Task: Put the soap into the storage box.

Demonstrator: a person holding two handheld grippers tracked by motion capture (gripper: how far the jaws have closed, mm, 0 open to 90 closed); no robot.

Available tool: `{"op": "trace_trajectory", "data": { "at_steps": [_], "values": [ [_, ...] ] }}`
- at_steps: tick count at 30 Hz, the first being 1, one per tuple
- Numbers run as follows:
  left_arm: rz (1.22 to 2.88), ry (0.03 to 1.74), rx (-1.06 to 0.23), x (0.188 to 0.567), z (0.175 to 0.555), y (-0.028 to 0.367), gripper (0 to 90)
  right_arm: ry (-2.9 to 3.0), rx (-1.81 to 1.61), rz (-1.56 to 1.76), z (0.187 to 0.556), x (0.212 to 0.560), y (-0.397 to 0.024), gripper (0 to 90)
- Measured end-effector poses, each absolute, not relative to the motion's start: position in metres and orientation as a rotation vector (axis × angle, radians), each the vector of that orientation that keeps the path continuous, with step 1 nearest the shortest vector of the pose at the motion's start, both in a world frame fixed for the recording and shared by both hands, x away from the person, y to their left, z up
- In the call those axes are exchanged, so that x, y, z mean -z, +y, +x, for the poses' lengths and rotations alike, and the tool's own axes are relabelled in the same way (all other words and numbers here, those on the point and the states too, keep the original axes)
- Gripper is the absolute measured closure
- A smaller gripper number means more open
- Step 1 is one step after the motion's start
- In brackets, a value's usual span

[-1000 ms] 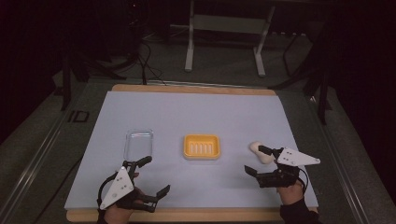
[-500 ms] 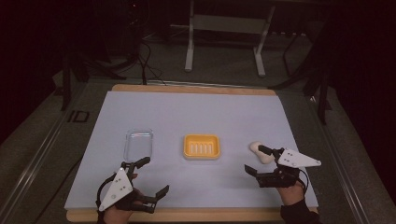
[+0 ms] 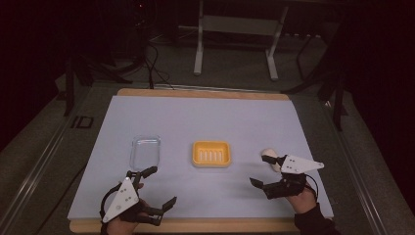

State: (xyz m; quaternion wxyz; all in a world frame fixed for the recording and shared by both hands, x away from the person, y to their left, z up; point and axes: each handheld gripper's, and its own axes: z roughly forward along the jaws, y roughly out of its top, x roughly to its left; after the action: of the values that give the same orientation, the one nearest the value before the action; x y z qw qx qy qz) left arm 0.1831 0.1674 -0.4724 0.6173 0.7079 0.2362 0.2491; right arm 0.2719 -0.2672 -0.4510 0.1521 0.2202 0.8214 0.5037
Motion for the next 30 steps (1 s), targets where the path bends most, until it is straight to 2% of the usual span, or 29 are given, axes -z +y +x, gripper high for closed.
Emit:
{"op": "trace_trajectory", "data": {
  "at_steps": [6,8,13,17,20,30],
  "values": [
    [1.630,0.551,-0.569,0.472,0.184,0.168,0.8,2.397,-1.403,0.651,0.277,0.451,-0.267,14.5],
    [1.632,0.550,-0.569,0.473,0.184,0.168,0.8,2.436,-1.363,0.651,0.279,0.449,-0.266,19.0],
    [1.634,0.551,-0.568,0.473,0.183,0.168,0.8,2.502,-1.240,0.603,0.280,0.445,-0.261,20.1],
    [1.644,0.550,-0.568,0.473,0.184,0.168,0.8,2.572,-1.184,0.600,0.282,0.446,-0.259,18.3],
    [1.650,0.550,-0.562,0.474,0.184,0.167,0.8,2.645,-1.138,0.606,0.285,0.446,-0.258,13.1],
    [1.669,0.543,-0.554,0.475,0.184,0.166,0.8,2.762,-1.026,0.630,0.291,0.441,-0.257,12.2]
  ]
}}
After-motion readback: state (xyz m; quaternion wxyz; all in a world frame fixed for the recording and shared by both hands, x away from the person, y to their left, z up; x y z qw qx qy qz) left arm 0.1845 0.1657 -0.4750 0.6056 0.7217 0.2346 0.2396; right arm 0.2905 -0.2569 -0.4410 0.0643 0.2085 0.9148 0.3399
